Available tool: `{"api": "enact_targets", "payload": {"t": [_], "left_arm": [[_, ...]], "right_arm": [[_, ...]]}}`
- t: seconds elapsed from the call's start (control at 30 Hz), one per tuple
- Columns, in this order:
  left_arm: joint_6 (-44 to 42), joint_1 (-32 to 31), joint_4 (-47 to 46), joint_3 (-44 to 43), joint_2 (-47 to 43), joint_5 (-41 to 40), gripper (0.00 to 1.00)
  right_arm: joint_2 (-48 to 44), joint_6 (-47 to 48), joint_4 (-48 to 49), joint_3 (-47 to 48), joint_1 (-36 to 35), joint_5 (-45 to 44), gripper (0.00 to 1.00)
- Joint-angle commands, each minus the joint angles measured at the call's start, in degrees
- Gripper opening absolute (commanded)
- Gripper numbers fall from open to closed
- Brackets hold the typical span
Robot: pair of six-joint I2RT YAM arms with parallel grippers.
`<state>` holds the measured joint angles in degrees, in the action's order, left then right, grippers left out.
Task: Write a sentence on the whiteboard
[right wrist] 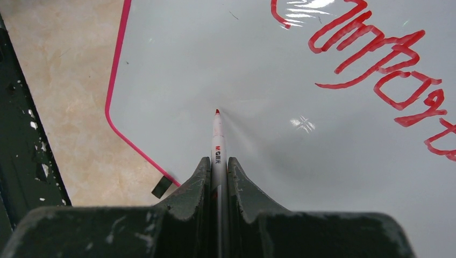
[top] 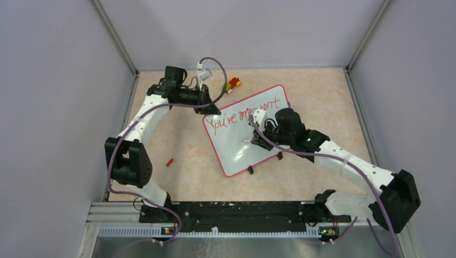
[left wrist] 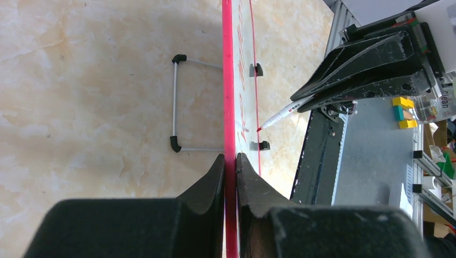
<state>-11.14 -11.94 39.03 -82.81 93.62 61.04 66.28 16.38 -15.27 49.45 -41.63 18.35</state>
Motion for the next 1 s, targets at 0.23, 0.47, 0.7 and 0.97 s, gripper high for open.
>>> {"api": "enact_targets", "payload": {"t": [0.23, 0.47, 0.7, 0.97], "left_arm": [[-1.78, -1.33, 0.17, 0.91, 1.00, 0.18, 0.13], [-1.90, -1.33, 0.16, 0.87, 0.95, 0.05, 0.13], [-1.98, -1.33, 0.15, 0.97, 1.02, -0.27, 0.12], [-2.00, -1.33, 0.26, 0.93, 1.01, -0.38, 0.12]], "right_arm": [[1.75, 1.35, -0.28, -0.96, -1.26, -2.62, 0.00], [1.85, 2.20, -1.94, -1.79, -2.35, -2.18, 0.00], [2.22, 2.22, -1.49, -1.20, -2.80, -2.97, 0.00], [2.70, 1.46, 0.13, 0.99, -2.85, -6.21, 0.00]]}}
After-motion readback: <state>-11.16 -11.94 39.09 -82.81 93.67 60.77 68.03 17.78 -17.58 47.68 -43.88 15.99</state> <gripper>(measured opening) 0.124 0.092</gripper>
